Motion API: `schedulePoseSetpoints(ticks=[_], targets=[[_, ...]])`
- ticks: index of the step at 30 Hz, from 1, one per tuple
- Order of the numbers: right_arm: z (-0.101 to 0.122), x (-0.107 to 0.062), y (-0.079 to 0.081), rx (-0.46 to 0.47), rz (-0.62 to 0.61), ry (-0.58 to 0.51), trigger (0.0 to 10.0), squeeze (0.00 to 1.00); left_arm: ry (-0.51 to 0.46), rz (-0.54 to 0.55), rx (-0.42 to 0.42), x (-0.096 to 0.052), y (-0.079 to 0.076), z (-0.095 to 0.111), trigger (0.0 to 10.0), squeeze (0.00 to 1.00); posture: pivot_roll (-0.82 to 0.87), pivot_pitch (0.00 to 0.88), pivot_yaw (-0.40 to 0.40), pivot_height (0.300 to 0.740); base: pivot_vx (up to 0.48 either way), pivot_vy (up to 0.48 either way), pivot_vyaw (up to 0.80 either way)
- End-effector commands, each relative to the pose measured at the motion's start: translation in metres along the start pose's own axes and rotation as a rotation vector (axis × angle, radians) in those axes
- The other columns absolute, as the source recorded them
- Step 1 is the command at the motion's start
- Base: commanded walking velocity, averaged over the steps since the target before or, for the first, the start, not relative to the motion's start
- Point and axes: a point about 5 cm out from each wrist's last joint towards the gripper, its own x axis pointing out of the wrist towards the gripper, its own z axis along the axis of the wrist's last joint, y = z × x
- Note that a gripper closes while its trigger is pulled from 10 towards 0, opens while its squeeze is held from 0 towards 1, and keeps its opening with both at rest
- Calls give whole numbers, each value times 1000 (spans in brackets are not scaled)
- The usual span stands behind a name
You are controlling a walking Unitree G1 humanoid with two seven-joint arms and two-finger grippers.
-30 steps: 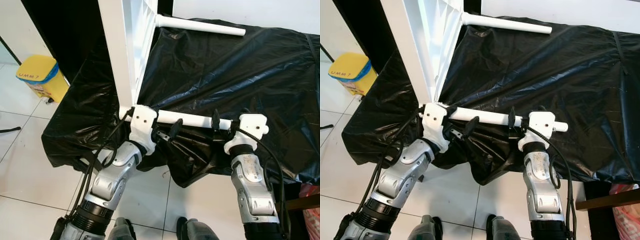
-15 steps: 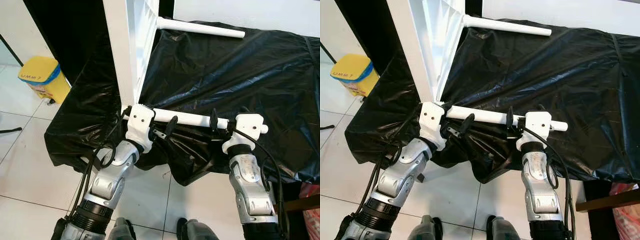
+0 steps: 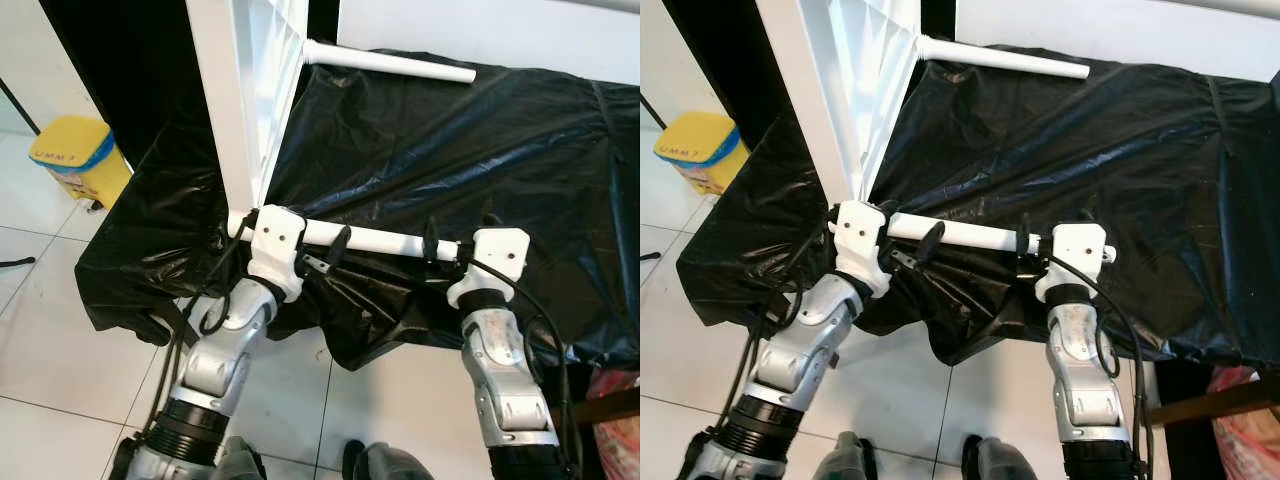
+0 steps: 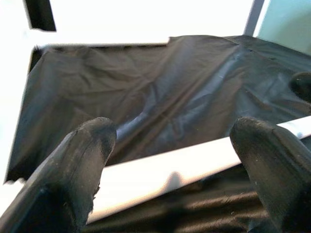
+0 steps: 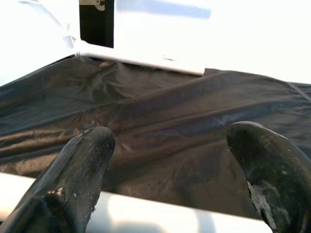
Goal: Building children table
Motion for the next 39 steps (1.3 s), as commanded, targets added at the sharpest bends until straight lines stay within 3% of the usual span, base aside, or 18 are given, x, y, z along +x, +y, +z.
schedulePoseSetpoints(ticks=[1, 25, 30, 39], targets=[[-3, -1, -2, -6, -5, 7, 10000, 0, 9, 35, -3, 0, 2, -3, 10000, 0, 11, 145, -53, 740, 0, -398, 0], [-3, -3, 0, -16, 39, 0, 10000, 0, -1, 94, -44, -2, 9, -4, 10000, 0, 13, 128, -56, 740, 0, -34, 0], [-4, -4, -1, -20, 45, 3, 10000, 0, 13, 85, -109, -4, 9, -7, 10000, 0, 9, 123, -56, 740, 0, 0, 0], [-5, -5, -3, -11, 30, 8, 10000, 0, 34, 73, -119, -4, 7, -9, 10000, 0, 9, 127, -54, 740, 0, 365, 0]])
